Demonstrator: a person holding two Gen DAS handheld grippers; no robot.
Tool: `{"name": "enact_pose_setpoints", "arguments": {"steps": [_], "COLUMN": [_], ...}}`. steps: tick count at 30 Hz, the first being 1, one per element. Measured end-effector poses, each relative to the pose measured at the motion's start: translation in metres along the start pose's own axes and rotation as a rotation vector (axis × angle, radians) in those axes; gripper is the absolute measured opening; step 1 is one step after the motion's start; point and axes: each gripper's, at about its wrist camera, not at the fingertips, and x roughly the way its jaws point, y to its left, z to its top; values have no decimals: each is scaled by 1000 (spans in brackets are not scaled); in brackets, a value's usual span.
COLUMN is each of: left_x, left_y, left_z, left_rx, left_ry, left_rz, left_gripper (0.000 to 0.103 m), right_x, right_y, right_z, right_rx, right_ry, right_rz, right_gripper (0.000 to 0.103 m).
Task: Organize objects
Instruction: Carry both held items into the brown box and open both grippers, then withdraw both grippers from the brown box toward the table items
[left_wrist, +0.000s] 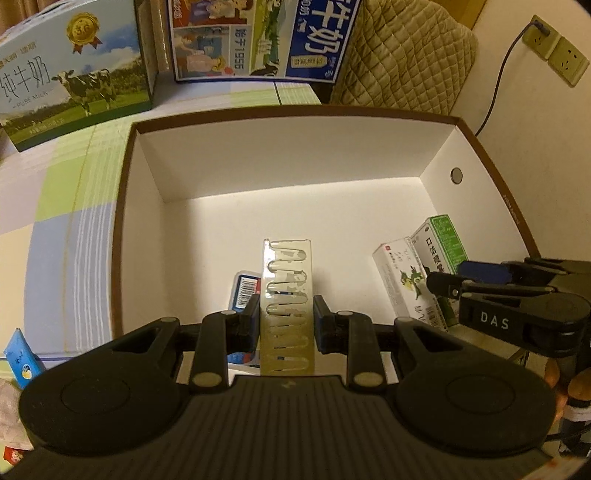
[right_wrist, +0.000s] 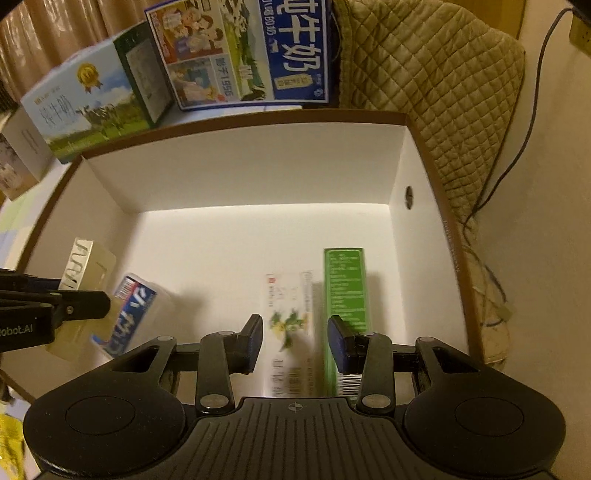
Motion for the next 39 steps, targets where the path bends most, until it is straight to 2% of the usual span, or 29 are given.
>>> {"name": "enact_pose_setpoints", "arguments": {"steps": [9,10,11,13,18,20,21,32,39], "left_x": [9,8,7,4,-1,-5,-8,-44,-70], "left_y": [-10,-11,-12,-14,-13,-10,-9,-1,6], "left_z": [2,2,3,3,1,-1,-2,-16,-32], "left_rx": [10,11,11,13,35,35,37,43,22], "left_ry": [12,3,-5,-27,-19,-22,-24,-62,-89], "left_rz": [-29,-39,-52,-61,-47,-41,-36,-23,-22], "left_gripper": [23,28,40,50,56,66,68,80,80], "right_x": [-9,-10,-12,-15,-25,-30,-32,-59,-82], "right_y": [-5,-6,-6,-6,-4,-4,-3,2,11], "right_z": [-3,-3,-4,-5,-9,-12,-13,-24,-31], "right_rx": [27,29,32,37,34,36,35,39,42], "right_ry": [-14,-17,-20,-21,-17,-15,-13,-39,-72], "right_rz": [36,41,46,58,80,87,89,88,101], "right_gripper": [46,46,47,49,55,56,57,65,67]}}
